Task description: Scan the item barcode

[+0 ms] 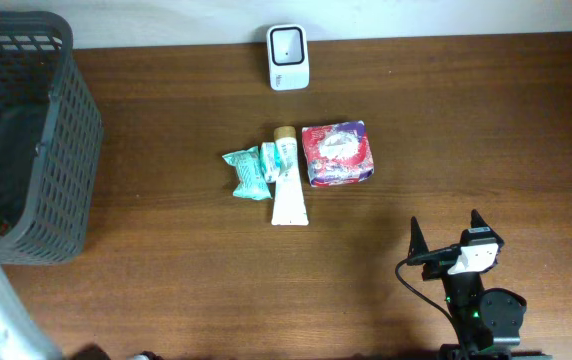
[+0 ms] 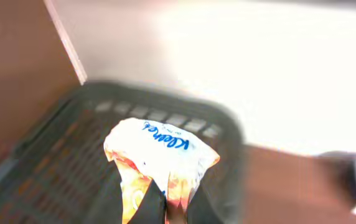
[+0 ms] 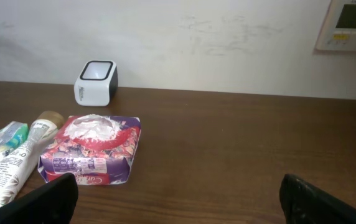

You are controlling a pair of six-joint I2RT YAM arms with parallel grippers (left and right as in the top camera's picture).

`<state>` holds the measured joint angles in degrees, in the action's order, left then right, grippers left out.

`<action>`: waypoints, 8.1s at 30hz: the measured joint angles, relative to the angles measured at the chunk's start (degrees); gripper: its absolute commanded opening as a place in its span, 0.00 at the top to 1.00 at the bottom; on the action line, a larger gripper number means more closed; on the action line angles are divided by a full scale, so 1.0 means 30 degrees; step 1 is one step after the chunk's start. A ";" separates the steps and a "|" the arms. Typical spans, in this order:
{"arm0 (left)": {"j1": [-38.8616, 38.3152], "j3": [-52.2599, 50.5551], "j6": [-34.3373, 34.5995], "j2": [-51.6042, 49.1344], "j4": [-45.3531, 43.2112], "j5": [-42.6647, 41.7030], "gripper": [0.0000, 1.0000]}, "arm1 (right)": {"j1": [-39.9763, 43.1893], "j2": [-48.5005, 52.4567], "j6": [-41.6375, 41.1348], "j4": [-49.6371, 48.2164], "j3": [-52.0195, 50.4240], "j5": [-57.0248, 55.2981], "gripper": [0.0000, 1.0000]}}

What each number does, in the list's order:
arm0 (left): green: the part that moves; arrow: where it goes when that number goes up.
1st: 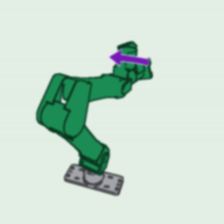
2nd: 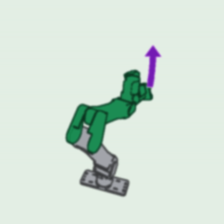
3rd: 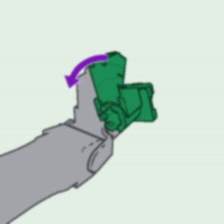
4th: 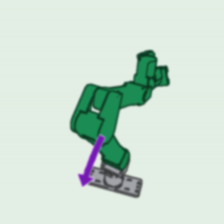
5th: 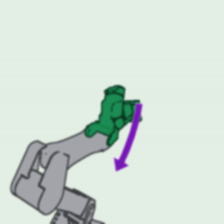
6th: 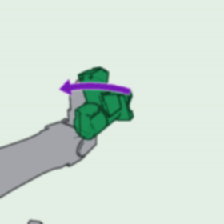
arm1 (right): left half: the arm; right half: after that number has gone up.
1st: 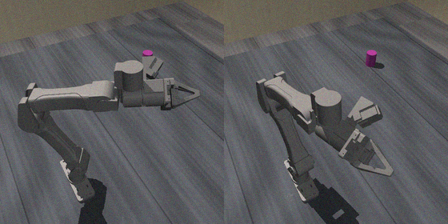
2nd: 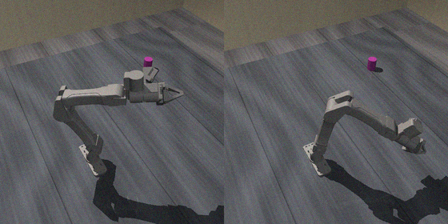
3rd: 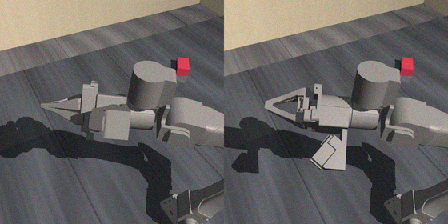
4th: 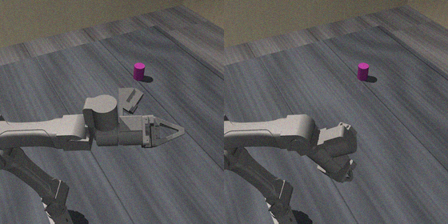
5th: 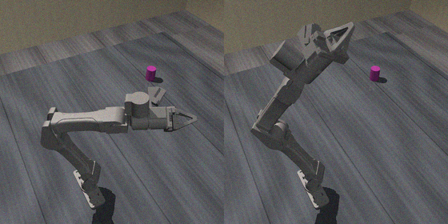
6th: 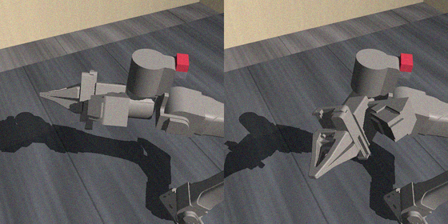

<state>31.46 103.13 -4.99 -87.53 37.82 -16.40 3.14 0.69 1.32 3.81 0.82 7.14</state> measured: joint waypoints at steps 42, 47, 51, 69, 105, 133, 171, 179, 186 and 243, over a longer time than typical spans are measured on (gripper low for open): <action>-0.6645 1.8943 0.8378 -1.0608 1.9467 1.4076 0.01 | 0.0000 0.0000 0.0000 0.0000 0.0000 0.0007 0.02; -0.1209 1.3478 0.8386 -1.0571 1.7697 1.3274 0.01 | 0.0000 0.0000 0.0000 0.0000 0.0000 0.0007 0.02; 0.2084 0.7657 0.8400 -1.0630 1.3253 1.2101 0.00 | 0.0000 0.0000 -0.0007 0.0007 0.0000 0.0007 0.01; 0.4889 0.0882 0.3730 -1.0630 0.8225 0.8888 0.04 | 0.0000 0.0000 0.0000 0.0000 0.0000 0.0007 0.01; -1.4688 0.5807 0.4969 -0.4918 1.6232 0.3738 0.34 | 0.0000 0.0000 0.0000 0.0000 0.0000 0.0007 0.01; -1.4826 0.7774 0.4590 -1.6320 0.9930 0.7628 0.29 | 0.0000 0.0000 -0.0007 0.0000 0.0000 0.0007 0.01; -1.0921 0.0401 0.8546 -0.0663 1.6072 0.9690 0.01 | 0.0029 -0.0044 -0.9245 -1.5657 0.0255 1.0214 0.01; -1.0921 0.0328 0.8561 -0.0663 1.6079 0.9675 0.01 | 0.0058 0.9857 -0.0481 -0.1829 1.6429 0.9697 0.01; -1.0921 0.0299 0.8604 -0.0663 1.6072 0.9675 0.01 | 0.0066 2.6913 0.3104 1.6619 3.1095 1.1001 0.02; -1.0921 0.0299 0.8612 -0.0663 1.6065 0.9683 0.01 | 0.2237 3.6297 -0.3410 2.2141 3.3762 0.1319 0.01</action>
<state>-1.30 104.03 20.84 -89.52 86.02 12.64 9.85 109.58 -8.91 70.24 102.10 11.09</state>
